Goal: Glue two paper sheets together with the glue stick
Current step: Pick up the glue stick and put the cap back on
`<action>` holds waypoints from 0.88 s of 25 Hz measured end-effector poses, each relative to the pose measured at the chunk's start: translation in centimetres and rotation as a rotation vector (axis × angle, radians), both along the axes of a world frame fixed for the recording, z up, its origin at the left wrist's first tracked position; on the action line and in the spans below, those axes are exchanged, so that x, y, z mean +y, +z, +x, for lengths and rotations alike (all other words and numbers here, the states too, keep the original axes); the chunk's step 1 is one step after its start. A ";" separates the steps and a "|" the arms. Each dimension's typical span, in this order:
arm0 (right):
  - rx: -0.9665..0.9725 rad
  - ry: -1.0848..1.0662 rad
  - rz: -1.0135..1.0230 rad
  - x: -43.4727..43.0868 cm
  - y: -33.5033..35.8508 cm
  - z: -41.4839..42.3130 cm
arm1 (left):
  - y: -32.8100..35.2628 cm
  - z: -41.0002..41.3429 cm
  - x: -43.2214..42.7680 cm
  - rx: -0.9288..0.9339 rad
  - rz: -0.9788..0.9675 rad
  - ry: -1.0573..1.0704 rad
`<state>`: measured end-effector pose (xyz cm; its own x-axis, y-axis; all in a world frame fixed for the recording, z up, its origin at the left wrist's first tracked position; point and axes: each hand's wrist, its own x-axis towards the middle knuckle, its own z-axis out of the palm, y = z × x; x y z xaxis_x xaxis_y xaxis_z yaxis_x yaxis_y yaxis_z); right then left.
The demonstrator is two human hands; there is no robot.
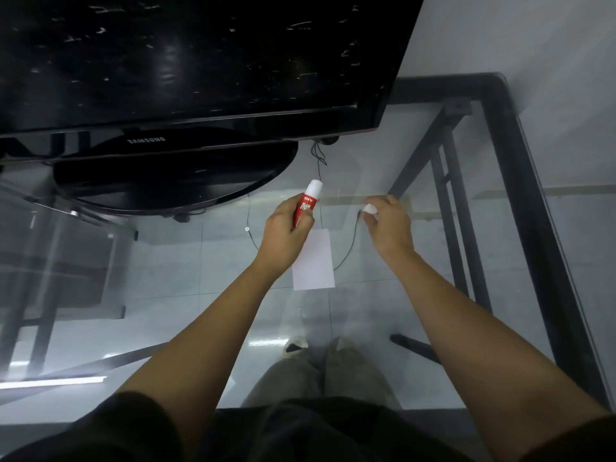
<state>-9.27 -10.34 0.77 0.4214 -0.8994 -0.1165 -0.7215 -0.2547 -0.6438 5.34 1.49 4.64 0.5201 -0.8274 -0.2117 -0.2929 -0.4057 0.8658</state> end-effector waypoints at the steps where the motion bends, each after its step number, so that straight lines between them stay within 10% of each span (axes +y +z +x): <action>1: -0.102 -0.059 0.030 0.0 0.6 0.1 | 0.3 0.1 0.2 0.034 -0.021 0.019; 8: -0.793 -0.393 0.768 2.7 5.1 0.9 | 1.5 -0.3 1.3 0.400 -0.169 0.090; 14: -0.407 0.021 0.553 4.5 6.4 0.8 | 2.3 -0.4 2.1 0.526 -0.182 0.046; 22: -0.579 -0.145 0.541 5.4 7.3 1.8 | 1.9 -2.1 2.8 0.474 -0.289 0.060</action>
